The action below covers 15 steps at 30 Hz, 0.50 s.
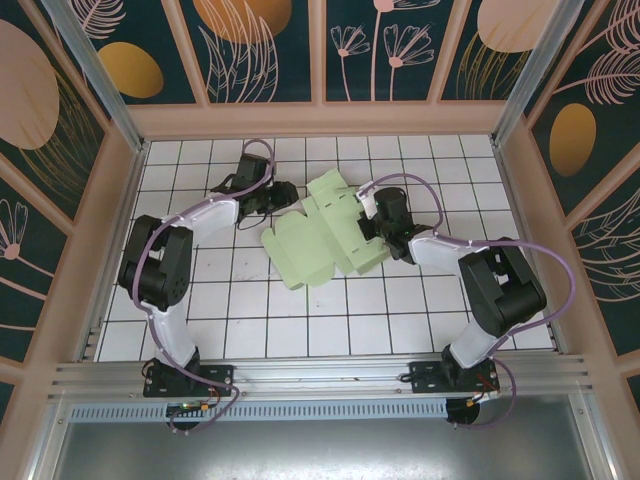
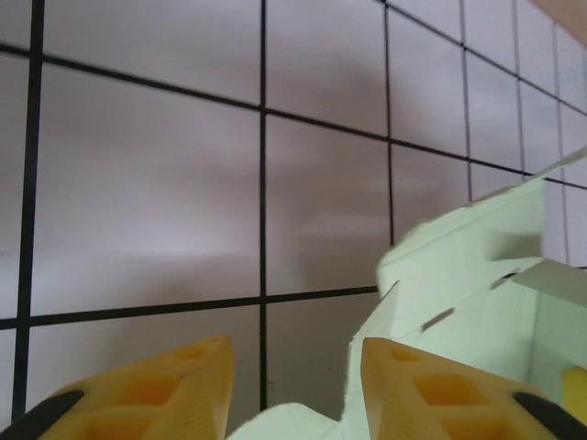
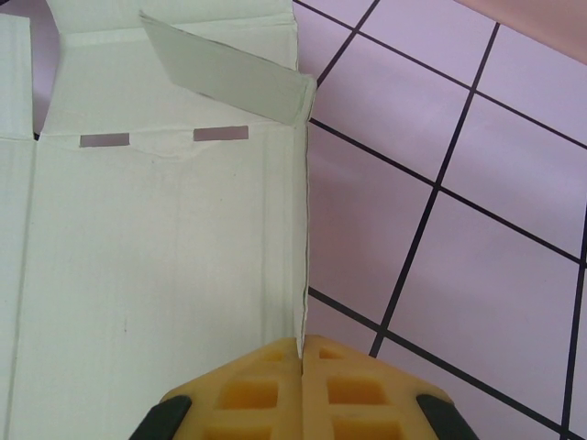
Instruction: Fold the paper box
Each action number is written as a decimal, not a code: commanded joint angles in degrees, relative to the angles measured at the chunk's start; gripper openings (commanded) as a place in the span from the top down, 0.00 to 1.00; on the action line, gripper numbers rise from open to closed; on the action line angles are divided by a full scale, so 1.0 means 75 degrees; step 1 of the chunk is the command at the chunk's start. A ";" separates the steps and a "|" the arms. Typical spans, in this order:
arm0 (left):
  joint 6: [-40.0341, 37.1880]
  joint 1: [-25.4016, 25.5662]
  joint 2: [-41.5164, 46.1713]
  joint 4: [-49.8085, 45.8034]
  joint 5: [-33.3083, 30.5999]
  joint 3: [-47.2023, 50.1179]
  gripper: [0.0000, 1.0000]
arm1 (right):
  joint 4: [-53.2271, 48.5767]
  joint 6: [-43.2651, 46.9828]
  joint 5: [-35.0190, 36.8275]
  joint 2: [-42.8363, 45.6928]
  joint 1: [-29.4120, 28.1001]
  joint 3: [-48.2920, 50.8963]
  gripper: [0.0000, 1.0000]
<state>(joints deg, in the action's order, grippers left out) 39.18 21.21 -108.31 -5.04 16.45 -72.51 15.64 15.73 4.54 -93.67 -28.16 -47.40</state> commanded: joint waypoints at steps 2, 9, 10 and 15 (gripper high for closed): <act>-0.0140 -0.0016 -0.0257 -0.0229 0.0096 -0.0230 0.62 | -0.0046 -0.0104 -0.0169 0.0173 0.0009 -0.0055 1.00; -0.0443 -0.0014 -0.0779 -0.0743 0.0514 -0.0569 0.63 | -0.0162 -0.0128 -0.0288 0.0068 -0.0019 -0.0212 1.00; -0.0431 -0.0016 -0.0772 -0.0786 0.0599 -0.0583 0.64 | -0.0175 -0.0130 -0.0290 0.0052 -0.0022 -0.0228 1.00; -0.0466 -0.0014 -0.0496 -0.0721 0.1380 -0.0375 0.64 | -0.0257 -0.0118 -0.0263 -0.0080 -0.0054 -0.0311 1.00</act>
<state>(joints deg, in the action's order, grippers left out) 36.97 21.21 -113.73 -9.67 21.89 -75.37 14.17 15.70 3.33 -93.69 -28.21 -47.62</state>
